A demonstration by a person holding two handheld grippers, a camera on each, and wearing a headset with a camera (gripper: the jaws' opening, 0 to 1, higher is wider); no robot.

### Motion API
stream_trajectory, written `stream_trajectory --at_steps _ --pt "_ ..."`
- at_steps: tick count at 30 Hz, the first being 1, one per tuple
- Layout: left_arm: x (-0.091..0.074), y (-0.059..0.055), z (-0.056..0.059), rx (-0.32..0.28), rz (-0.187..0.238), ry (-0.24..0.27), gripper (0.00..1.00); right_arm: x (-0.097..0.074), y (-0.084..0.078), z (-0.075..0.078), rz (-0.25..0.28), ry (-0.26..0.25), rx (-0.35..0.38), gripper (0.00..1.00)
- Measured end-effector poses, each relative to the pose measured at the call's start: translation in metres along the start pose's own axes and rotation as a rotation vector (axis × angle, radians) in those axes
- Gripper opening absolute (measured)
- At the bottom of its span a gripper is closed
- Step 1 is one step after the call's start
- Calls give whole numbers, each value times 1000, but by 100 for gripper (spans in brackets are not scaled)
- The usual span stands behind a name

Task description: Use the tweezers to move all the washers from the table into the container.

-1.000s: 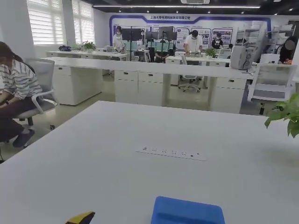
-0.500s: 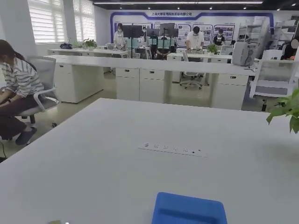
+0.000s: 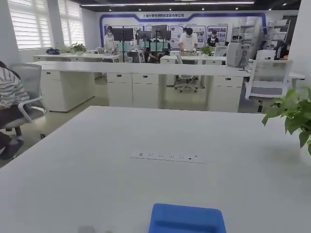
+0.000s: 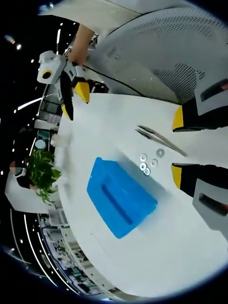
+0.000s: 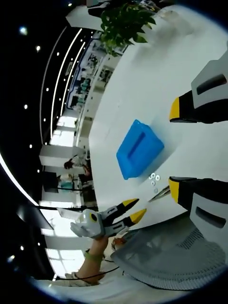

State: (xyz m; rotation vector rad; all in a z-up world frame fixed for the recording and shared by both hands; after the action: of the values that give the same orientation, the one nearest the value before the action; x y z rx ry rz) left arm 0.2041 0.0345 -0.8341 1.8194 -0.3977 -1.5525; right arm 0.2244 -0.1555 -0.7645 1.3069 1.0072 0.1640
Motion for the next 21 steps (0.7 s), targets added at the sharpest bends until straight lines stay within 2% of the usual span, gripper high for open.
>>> stream_trajectory --at_steps 1,4,7,13,14,16,18,20,21 --pt "4 -4 0 20 -37 -12 22 1 0 -2 -3 8 -5 43" --pt "11 -10 1 62 -95 -46 23 6 -1 -11 -14 28 -13 41" --pt "16 -16 0 132 -158 -64 20 10 -5 -17 -36 46 -22 39" --pt "25 -16 0 184 -186 -88 15 17 -12 -22 -73 71 -30 34" --pt "26 -17 0 206 -204 -92 14 18 -12 -23 -76 77 -30 33" --pt "28 -17 -1 250 -219 -95 11 20 -13 -24 -77 84 -27 32" --pt "30 -15 -1 245 -222 -98 8 21 -13 -25 -78 94 -22 31" --pt "29 -16 -2 287 -233 -95 6 23 -13 -27 -72 104 -15 28" --pt "29 -16 -2 284 -238 -99 5 23 -12 -28 -66 110 -11 26"
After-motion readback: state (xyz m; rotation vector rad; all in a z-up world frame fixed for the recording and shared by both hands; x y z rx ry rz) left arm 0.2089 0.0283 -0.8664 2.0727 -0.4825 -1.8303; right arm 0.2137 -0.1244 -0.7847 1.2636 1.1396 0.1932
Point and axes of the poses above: the centre of the closed fingertips' face, and the gripper's own axes: x roughly forward along the fingers, z roughly to its right, y roughly out of its top, the point moved 2 cm from there along -x, roughly backward along the fingers, and after that the axes turned 13 degrees about x, right-handed, at the moved point
